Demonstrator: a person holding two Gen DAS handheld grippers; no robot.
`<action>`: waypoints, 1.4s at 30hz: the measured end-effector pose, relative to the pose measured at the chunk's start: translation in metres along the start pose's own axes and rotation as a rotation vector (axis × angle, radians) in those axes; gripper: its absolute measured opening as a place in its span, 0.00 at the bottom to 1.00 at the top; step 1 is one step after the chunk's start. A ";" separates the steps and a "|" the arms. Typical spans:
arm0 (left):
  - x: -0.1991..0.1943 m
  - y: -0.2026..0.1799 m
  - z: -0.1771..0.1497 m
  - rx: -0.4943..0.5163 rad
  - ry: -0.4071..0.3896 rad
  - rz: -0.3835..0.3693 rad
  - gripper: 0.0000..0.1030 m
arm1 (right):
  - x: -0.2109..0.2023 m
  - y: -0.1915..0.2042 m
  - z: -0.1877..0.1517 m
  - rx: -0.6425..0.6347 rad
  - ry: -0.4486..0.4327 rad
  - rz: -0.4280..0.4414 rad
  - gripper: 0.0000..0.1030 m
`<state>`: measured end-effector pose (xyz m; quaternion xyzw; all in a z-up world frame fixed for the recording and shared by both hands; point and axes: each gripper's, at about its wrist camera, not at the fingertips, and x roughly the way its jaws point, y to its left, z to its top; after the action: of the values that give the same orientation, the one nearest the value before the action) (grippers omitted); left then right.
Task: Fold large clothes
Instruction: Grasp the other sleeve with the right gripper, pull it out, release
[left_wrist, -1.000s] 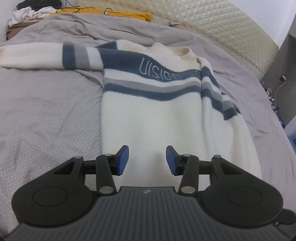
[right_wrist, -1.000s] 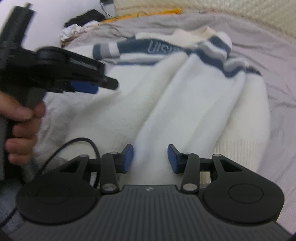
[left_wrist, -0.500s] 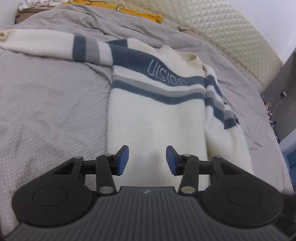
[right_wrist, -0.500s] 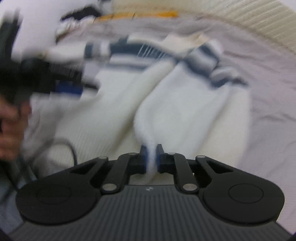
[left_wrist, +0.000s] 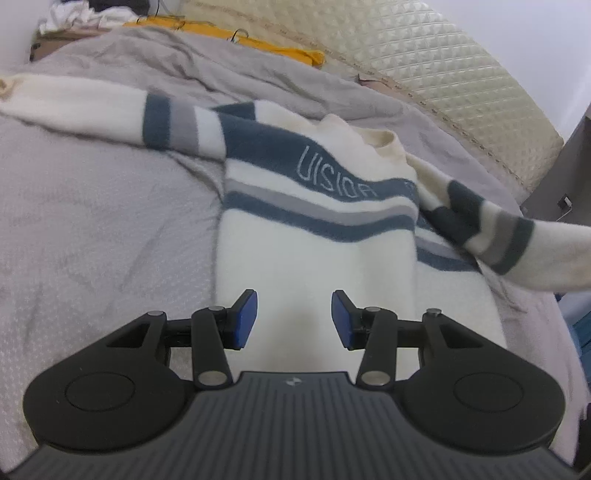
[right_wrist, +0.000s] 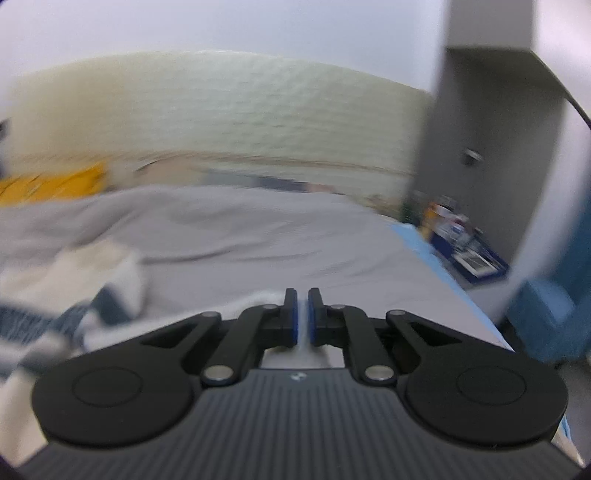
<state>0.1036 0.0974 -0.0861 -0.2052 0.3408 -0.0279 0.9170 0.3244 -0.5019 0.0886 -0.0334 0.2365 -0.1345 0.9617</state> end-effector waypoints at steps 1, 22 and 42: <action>0.001 -0.001 0.000 0.007 -0.008 0.004 0.49 | 0.015 -0.015 0.005 0.029 0.001 -0.038 0.08; 0.054 -0.014 0.013 0.017 0.014 0.086 0.49 | 0.266 -0.145 -0.106 0.259 0.245 -0.265 0.03; 0.032 0.012 0.007 -0.106 0.058 0.039 0.50 | 0.123 -0.028 -0.099 0.365 0.139 0.107 0.33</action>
<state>0.1318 0.1045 -0.1057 -0.2461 0.3720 0.0023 0.8950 0.3759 -0.5629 -0.0503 0.1633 0.2753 -0.1259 0.9390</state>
